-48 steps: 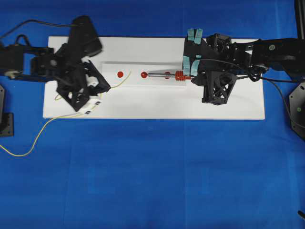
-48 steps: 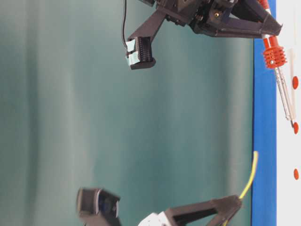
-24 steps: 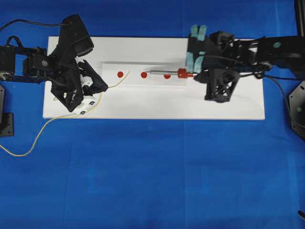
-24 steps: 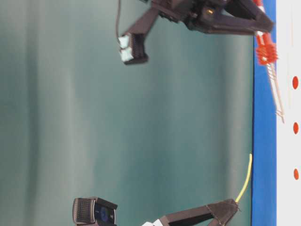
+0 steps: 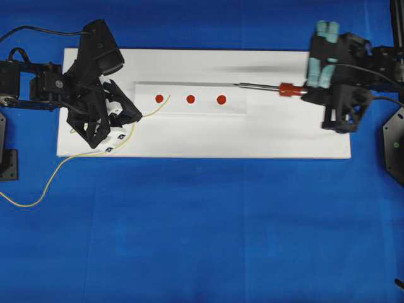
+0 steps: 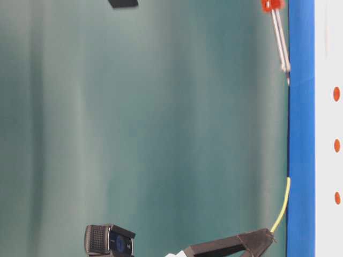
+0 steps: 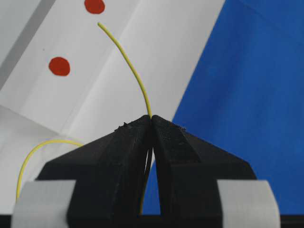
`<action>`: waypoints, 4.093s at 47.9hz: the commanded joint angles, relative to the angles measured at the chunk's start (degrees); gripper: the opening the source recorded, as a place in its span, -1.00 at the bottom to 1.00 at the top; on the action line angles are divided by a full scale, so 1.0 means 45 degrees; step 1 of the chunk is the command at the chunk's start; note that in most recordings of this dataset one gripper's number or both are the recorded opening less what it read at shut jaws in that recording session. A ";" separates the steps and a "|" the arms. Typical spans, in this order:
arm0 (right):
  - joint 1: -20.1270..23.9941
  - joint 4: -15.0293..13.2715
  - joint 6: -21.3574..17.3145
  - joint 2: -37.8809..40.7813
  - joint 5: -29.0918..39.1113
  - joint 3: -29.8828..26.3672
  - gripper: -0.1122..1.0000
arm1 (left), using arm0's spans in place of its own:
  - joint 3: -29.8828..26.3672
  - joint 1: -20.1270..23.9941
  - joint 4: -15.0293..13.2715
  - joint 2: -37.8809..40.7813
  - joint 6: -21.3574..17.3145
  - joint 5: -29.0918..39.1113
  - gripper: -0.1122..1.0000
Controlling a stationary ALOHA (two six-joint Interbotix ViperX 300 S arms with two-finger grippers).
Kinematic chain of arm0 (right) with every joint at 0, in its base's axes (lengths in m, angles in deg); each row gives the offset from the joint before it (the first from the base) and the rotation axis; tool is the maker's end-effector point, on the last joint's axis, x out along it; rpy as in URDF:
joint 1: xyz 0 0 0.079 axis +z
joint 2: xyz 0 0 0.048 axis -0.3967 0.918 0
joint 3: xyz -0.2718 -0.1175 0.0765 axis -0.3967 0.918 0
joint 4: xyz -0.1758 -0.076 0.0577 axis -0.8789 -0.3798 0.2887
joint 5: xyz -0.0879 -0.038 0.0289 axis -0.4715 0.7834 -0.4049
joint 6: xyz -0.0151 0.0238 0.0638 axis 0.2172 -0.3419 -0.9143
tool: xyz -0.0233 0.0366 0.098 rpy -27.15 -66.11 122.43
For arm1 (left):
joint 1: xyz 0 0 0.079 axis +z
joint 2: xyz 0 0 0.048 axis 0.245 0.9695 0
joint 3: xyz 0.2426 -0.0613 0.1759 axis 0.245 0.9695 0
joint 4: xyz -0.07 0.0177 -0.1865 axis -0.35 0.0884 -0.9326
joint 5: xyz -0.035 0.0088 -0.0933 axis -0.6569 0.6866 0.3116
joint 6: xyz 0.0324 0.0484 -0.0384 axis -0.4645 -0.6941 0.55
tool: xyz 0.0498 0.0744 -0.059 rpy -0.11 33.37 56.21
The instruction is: Touch the tip of the soldering iron to the tip of the solder at the mark.
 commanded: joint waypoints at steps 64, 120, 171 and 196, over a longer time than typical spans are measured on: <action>-0.0039 -0.0273 -0.0215 0.0547 0.0039 -0.0195 -0.68 | -0.5078 0.0039 0.0098 0.5625 -0.0156 0.0820 -0.74; 0.0000 -0.0215 -0.0234 0.0547 -0.0215 -0.0020 -0.68 | -0.4844 0.0137 0.0098 0.5410 -0.0156 0.0859 -0.74; 0.0645 -0.0215 -0.0234 0.2695 -0.0859 -0.0879 -0.68 | -0.4922 0.0039 0.0117 0.5449 -0.0176 0.0859 -0.74; 0.0625 -0.0254 -0.0215 0.2949 -0.0859 -0.1094 -0.68 | -0.5137 0.0039 0.0117 0.5547 -0.0273 0.0918 -0.74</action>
